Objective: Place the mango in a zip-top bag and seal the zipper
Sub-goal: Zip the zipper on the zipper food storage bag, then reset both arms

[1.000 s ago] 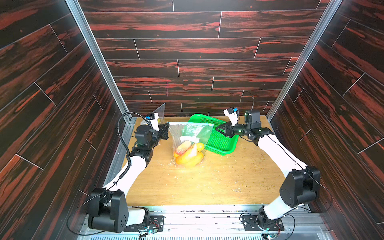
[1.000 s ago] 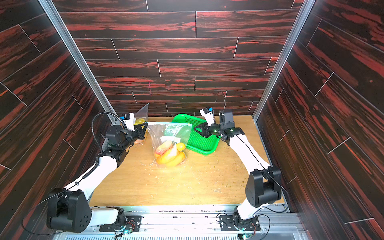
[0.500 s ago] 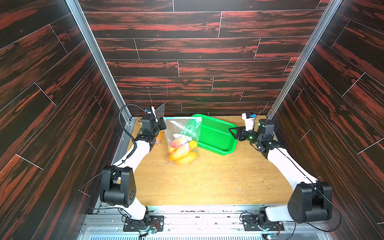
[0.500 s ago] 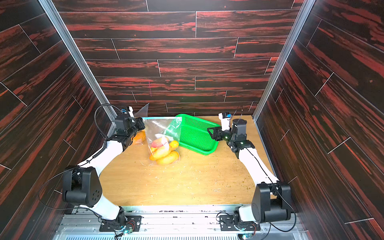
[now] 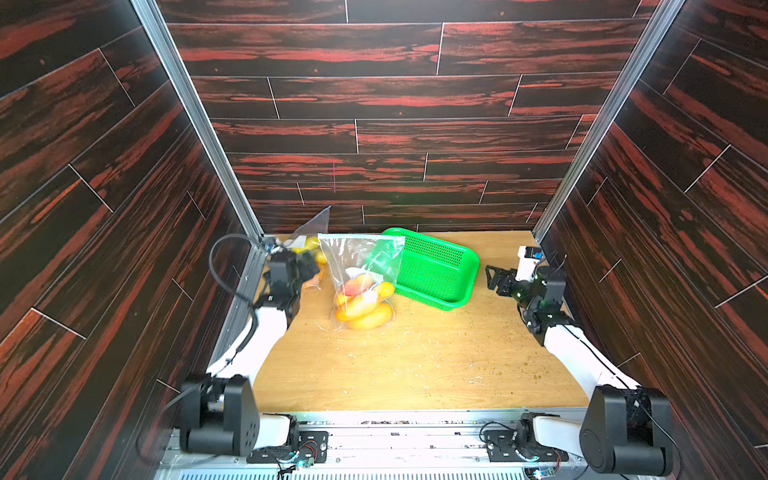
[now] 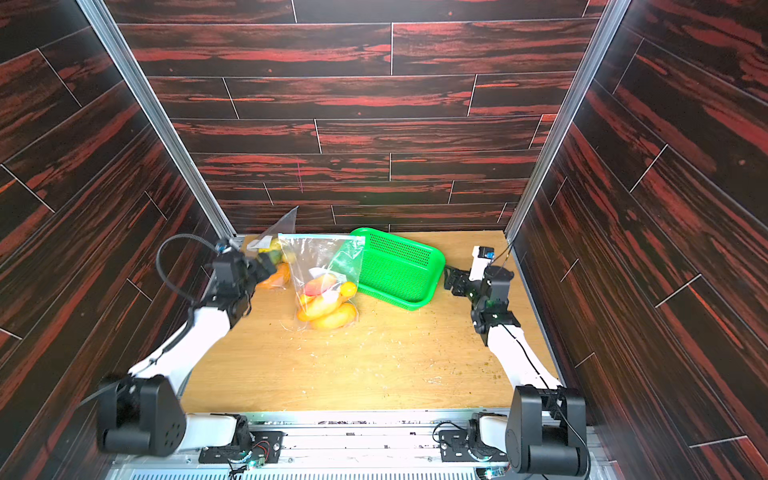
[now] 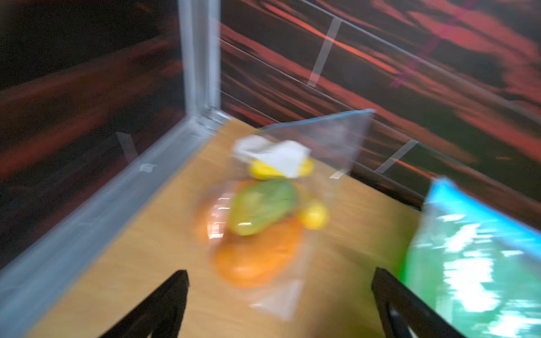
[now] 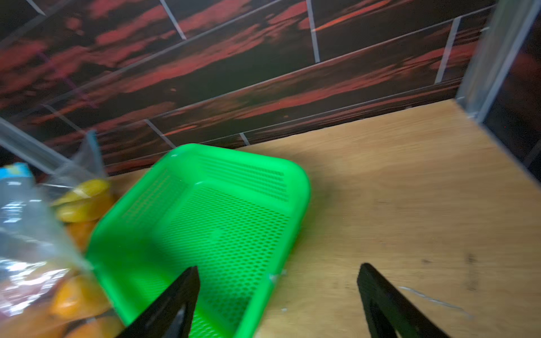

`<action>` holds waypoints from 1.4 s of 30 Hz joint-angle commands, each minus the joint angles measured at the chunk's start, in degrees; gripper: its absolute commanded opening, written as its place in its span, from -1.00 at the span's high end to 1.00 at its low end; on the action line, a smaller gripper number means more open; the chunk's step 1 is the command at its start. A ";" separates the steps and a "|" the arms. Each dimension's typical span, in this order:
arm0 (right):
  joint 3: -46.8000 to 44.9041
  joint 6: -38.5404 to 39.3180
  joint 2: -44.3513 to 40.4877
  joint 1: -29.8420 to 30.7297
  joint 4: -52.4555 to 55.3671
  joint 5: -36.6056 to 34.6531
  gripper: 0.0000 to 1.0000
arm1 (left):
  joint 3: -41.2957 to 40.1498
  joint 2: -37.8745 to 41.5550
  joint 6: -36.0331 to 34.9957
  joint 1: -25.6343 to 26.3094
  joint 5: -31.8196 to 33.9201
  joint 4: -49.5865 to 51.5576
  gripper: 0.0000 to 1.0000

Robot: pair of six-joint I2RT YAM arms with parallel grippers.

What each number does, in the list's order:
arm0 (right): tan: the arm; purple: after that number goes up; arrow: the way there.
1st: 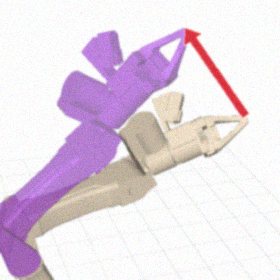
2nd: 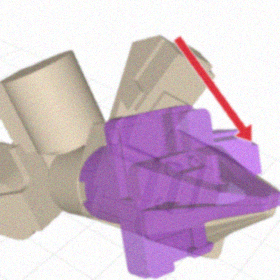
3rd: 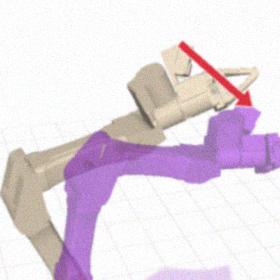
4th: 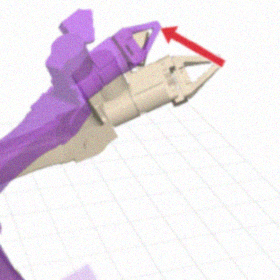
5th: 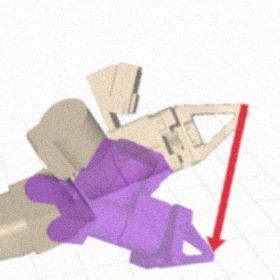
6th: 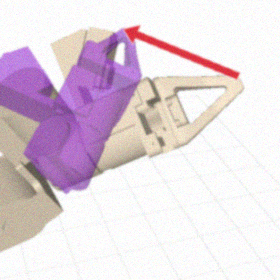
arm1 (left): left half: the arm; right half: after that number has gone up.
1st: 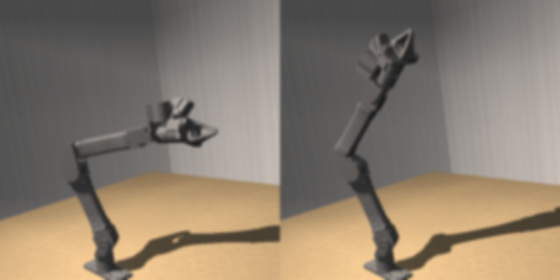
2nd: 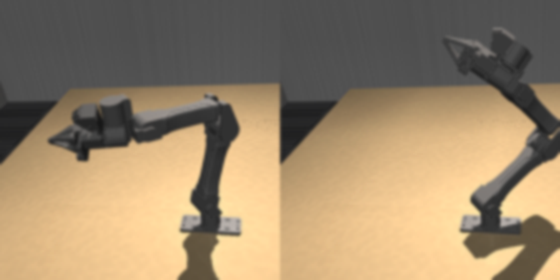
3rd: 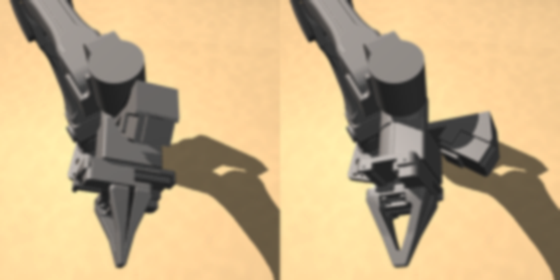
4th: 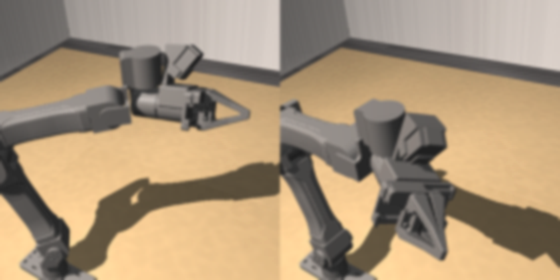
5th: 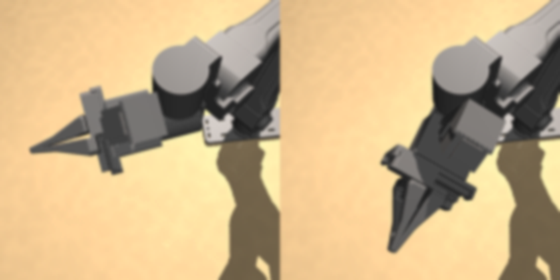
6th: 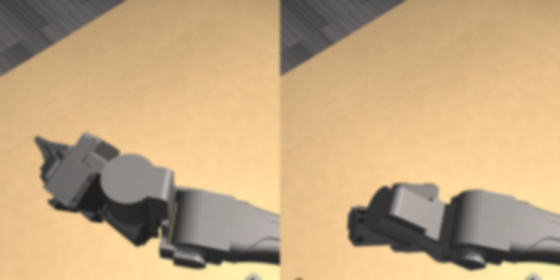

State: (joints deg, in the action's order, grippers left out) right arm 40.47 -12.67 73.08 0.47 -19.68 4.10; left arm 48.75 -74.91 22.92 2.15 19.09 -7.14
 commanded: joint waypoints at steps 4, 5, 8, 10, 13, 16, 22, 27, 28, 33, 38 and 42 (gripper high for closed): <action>-17.08 4.09 2.25 -0.12 -32.80 -12.71 -0.74 | -22.54 -1.23 -8.17 -2.62 17.25 -31.46 -1.00; -19.14 5.45 3.36 -0.07 -38.16 -11.36 -0.74 | -23.01 -1.95 -9.89 -2.71 18.09 -35.27 -1.00; -18.60 6.34 9.63 -0.12 -42.65 -10.05 -0.74 | -18.57 -1.23 -9.44 -3.12 13.38 -22.23 -1.00; -18.58 7.27 14.33 -0.13 -47.11 -8.88 -0.74 | -18.49 -3.75 -10.22 -3.18 12.57 -21.40 -1.00; -15.59 5.30 17.97 -0.23 -43.31 -12.48 -0.75 | -25.93 -12.34 -13.94 -2.97 11.74 -46.17 -1.00; -16.29 4.44 18.29 -0.68 -44.98 -13.04 -0.75 | -24.71 -11.24 -13.63 -2.94 5.27 -38.32 -1.00; -20.93 3.53 19.74 -2.13 -57.11 -11.53 -0.75 | -26.33 -12.74 -14.35 -2.96 3.83 -42.43 -1.00; -23.12 2.86 18.45 -2.65 -59.13 -9.31 -0.75 | -24.95 -12.80 -18.44 -2.81 -6.28 -39.60 -1.00; -22.69 3.16 18.09 -2.67 -57.39 -9.03 -0.75 | -25.08 -13.05 -18.29 -2.86 -6.01 -40.33 -1.00; -21.13 3.61 18.24 -2.60 -54.75 -7.39 -0.75 | -25.01 -12.81 -18.44 -2.86 -6.04 -40.02 -1.00; -20.91 3.80 18.33 -2.60 -54.49 -7.32 -0.75 | -25.02 -12.84 -18.44 -2.86 -6.00 -39.97 -1.00; -18.91 4.60 17.19 -2.31 -49.86 -6.69 -0.75 | -25.02 -12.89 -18.48 -2.92 -6.00 -39.98 -1.00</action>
State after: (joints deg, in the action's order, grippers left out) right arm 20.01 -8.91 91.88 -1.91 -71.99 -3.46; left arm 22.68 -87.74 5.34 -0.73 13.45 -47.16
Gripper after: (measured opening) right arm 0.874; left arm 0.999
